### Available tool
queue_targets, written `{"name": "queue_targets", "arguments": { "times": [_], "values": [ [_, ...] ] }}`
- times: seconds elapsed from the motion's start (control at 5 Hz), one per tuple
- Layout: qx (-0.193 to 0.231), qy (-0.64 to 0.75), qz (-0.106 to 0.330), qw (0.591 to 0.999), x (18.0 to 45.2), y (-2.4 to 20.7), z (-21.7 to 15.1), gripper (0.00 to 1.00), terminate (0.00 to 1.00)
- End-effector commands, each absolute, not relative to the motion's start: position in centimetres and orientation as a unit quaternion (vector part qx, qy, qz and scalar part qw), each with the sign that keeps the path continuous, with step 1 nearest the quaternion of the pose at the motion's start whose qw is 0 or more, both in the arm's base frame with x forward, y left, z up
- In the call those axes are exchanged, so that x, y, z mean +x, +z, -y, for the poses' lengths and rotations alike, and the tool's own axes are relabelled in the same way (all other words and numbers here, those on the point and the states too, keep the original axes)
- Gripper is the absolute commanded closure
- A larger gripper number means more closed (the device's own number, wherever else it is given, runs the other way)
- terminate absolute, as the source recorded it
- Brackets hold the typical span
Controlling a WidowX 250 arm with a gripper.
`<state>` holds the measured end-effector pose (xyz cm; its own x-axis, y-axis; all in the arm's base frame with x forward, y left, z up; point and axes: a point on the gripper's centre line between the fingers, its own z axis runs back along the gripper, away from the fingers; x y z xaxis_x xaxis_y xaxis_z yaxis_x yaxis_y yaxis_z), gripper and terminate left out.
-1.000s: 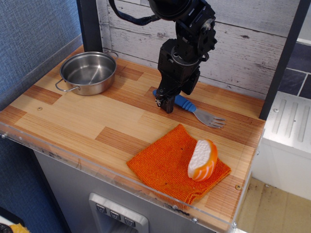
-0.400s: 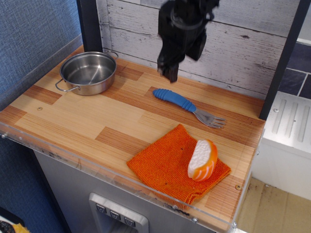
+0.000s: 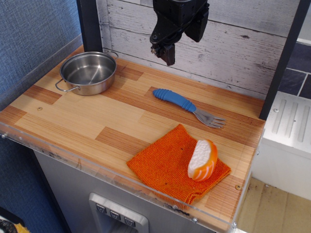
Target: Place the fork above the napkin.
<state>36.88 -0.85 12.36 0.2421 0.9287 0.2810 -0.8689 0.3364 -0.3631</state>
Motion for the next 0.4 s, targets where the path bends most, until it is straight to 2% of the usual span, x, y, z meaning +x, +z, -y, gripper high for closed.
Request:
{"name": "queue_targets", "arguments": {
  "times": [0.0,0.2],
  "values": [
    [-0.080,0.570,0.245,0.780,36.09,14.03,1.25,0.00,0.00],
    [-0.080,0.570,0.245,0.780,36.09,14.03,1.25,0.00,1.00]
  ]
}}
